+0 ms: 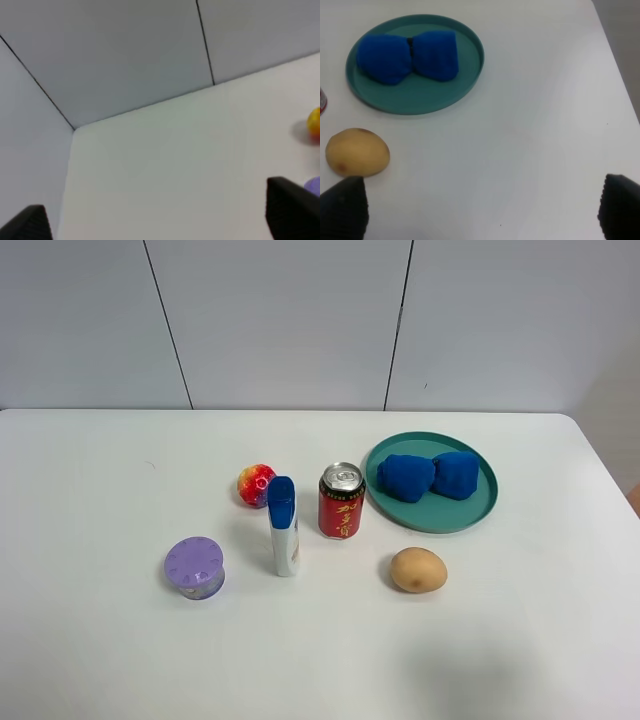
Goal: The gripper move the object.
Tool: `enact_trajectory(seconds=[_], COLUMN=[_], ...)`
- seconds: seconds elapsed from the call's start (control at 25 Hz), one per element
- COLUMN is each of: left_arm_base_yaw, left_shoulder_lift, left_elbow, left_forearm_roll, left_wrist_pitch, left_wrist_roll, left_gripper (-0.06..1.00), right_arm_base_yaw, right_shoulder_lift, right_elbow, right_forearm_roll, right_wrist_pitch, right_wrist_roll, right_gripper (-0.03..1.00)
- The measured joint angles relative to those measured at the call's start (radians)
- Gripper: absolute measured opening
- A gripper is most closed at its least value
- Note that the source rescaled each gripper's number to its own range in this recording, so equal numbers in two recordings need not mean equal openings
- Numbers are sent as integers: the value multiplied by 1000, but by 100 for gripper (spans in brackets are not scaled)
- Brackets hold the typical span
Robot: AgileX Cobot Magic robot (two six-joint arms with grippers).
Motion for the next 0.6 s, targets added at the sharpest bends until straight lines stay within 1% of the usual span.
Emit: enact_trajectory(seconds=[0.16, 0.24, 0.36, 0.44, 0.6], left_arm_base_yaw=[0, 0, 0, 0, 0], left_shoulder_lift=[-139, -203, -280, -329, -354], left_elbow=[97, 152, 247, 336, 485], left_forearm_roll=[-13, -14, -16, -21, -23], left_wrist_pitch=[0, 0, 0, -21, -50], left_wrist_roll=[-149, -201, -228, -238, -276], left_gripper=[84, 84, 84, 84, 84], right_arm_base_yaw=[0, 0, 0, 0, 0], right_shoulder_lift=[0, 0, 0, 0, 0], right_elbow=[0, 0, 0, 0, 0], right_forearm_roll=[0, 0, 0, 0, 0], right_wrist_pitch=[0, 0, 0, 0, 0], right_wrist_roll=[0, 0, 0, 0, 0], right_gripper=[100, 100, 100, 100, 100])
